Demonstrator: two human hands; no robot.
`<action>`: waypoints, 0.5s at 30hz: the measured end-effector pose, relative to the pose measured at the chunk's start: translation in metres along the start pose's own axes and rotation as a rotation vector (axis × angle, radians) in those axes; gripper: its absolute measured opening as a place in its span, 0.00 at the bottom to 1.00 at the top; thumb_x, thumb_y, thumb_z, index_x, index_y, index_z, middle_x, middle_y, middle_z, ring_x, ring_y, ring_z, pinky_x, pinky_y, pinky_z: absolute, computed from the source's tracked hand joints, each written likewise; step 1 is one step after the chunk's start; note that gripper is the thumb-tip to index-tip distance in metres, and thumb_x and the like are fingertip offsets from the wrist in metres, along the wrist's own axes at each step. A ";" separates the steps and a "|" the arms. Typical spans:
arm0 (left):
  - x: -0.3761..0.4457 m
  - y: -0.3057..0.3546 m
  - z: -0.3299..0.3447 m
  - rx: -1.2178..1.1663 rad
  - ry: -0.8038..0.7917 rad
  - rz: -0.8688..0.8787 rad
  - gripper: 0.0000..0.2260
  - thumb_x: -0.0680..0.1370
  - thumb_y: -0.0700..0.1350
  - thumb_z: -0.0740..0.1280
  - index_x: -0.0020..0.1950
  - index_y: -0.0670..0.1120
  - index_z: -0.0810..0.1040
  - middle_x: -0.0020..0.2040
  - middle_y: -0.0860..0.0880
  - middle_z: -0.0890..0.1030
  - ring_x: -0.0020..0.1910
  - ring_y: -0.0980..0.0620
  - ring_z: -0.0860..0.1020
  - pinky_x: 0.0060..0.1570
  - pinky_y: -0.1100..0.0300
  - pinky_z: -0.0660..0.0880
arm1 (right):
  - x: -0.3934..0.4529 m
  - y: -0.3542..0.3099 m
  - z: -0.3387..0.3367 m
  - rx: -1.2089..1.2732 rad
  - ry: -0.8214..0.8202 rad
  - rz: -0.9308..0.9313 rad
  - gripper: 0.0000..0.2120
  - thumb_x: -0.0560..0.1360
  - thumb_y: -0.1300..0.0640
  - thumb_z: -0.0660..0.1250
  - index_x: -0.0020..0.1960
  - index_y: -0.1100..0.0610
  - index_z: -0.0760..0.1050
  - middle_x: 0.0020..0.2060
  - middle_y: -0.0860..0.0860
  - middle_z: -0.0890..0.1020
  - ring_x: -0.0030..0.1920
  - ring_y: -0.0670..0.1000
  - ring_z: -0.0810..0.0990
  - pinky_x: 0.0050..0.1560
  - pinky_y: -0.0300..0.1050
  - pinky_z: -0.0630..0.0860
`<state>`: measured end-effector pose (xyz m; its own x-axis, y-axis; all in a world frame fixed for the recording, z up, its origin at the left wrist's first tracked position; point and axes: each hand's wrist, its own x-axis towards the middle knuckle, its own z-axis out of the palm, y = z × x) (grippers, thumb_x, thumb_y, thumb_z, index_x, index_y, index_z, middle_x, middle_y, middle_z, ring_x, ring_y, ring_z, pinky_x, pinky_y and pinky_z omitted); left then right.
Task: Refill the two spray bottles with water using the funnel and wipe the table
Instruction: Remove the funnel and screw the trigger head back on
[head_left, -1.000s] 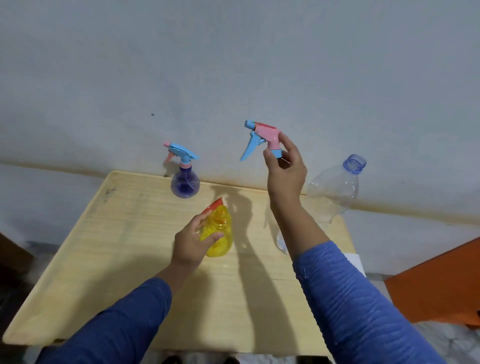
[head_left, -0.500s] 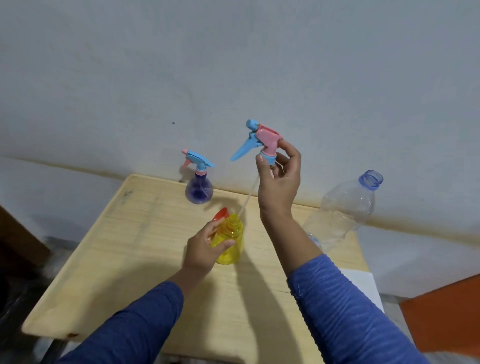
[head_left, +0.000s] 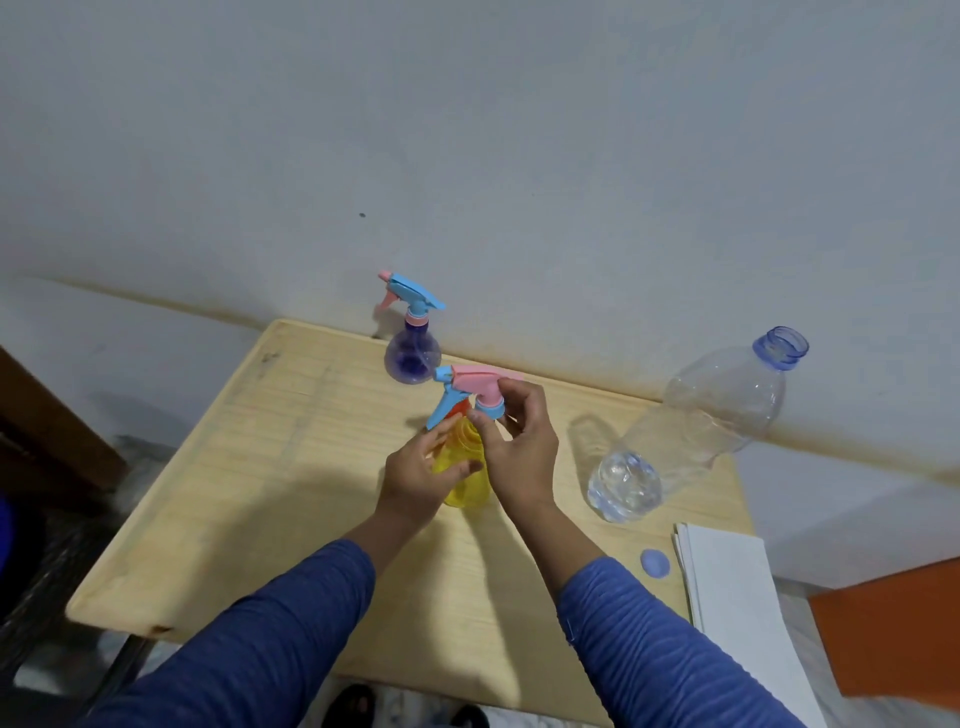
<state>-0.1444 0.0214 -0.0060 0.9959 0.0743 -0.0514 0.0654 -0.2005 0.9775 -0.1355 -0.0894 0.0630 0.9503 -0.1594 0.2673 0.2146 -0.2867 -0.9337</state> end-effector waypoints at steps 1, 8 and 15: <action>0.000 0.000 0.000 0.001 0.005 -0.005 0.28 0.67 0.49 0.76 0.65 0.53 0.74 0.55 0.58 0.79 0.56 0.61 0.76 0.56 0.66 0.71 | -0.001 0.003 -0.001 -0.003 -0.014 0.014 0.20 0.69 0.63 0.73 0.49 0.42 0.71 0.47 0.41 0.79 0.50 0.43 0.79 0.52 0.34 0.75; -0.001 -0.001 0.000 0.071 0.056 -0.005 0.24 0.63 0.60 0.72 0.57 0.59 0.73 0.46 0.58 0.81 0.48 0.57 0.79 0.51 0.60 0.75 | 0.000 0.011 -0.010 -0.071 -0.080 -0.043 0.12 0.71 0.60 0.72 0.47 0.46 0.72 0.43 0.38 0.78 0.48 0.41 0.79 0.53 0.37 0.76; 0.001 -0.002 0.001 0.052 0.048 -0.025 0.25 0.64 0.52 0.76 0.60 0.54 0.76 0.53 0.54 0.81 0.55 0.57 0.78 0.55 0.63 0.73 | 0.003 0.008 -0.012 -0.020 -0.105 -0.013 0.35 0.70 0.61 0.73 0.63 0.34 0.58 0.47 0.50 0.79 0.50 0.45 0.80 0.53 0.33 0.76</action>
<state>-0.1433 0.0214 -0.0082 0.9898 0.1266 -0.0647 0.0948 -0.2480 0.9641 -0.1336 -0.1038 0.0597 0.9661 -0.0559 0.2522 0.2237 -0.3069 -0.9251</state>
